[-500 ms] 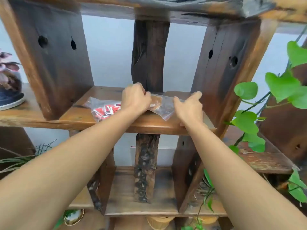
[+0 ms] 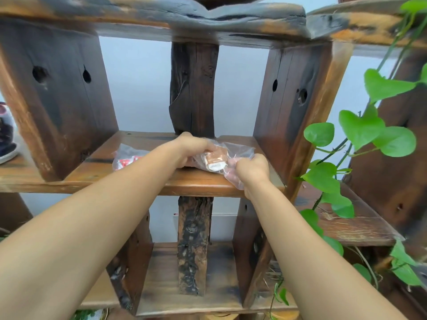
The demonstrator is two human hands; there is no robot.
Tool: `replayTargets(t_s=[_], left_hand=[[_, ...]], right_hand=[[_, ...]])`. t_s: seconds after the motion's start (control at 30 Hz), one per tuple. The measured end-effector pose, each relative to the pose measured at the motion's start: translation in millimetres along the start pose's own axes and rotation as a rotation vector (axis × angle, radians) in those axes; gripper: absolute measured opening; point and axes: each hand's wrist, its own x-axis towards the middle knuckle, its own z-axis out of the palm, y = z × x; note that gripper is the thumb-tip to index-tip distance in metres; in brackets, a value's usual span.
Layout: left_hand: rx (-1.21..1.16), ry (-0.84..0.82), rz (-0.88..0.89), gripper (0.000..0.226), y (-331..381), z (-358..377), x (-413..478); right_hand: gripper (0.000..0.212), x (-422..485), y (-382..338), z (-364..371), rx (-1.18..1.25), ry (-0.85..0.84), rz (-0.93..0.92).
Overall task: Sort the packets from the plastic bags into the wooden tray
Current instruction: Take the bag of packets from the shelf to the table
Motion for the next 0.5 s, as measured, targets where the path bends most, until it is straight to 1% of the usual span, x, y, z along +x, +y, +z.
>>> replayTargets(t_s=[0.07,0.1,0.2,0.23,0.27,0.3,0.33,0.37,0.43,0.5], left_hand=[[-0.144,-0.060,0.016,0.053,0.7,6.6,-22.5],[-0.211,-0.078,0.019,0.055,-1.2,10.7,-34.0],[-0.370,-0.098,0.019,0.075,-18.9,24.7,-71.3],[-0.383,-0.080,0.014,0.078,-27.9,30.8,-85.1],[-0.383,-0.046,0.017,0.076,-39.4,36.3,-96.3],[-0.387,0.002,0.026,0.068,-51.3,42.0,-111.8],[-0.396,0.053,0.027,0.061,-64.4,45.9,-127.5],[-0.422,0.076,0.013,0.055,-77.1,48.1,-144.6],[-0.505,0.036,-0.046,0.052,-106.8,46.5,-173.5],[-0.556,0.028,-0.099,0.059,-141.2,36.6,-203.0]], right_hand=[[0.040,-18.4,-3.2,-10.2,0.117,-0.025,0.034],[0.040,-27.1,-2.5,-15.3,0.141,-0.024,0.027],[0.026,-58.6,5.0,-22.5,0.181,-0.008,-0.048],[0.026,-70.5,8.7,-22.0,0.171,-0.004,-0.063],[0.036,-79.6,14.0,-21.5,0.132,-0.007,-0.075],[0.051,-90.3,20.4,-21.0,0.082,-0.017,-0.087],[0.063,-101.4,28.5,-20.6,0.035,-0.038,-0.086],[0.066,-116.9,35.1,-19.6,-0.003,-0.066,-0.092],[0.054,-144.1,55.7,-16.1,-0.056,-0.134,-0.105],[0.041,-164.6,83.2,-8.3,-0.075,-0.215,-0.084]])
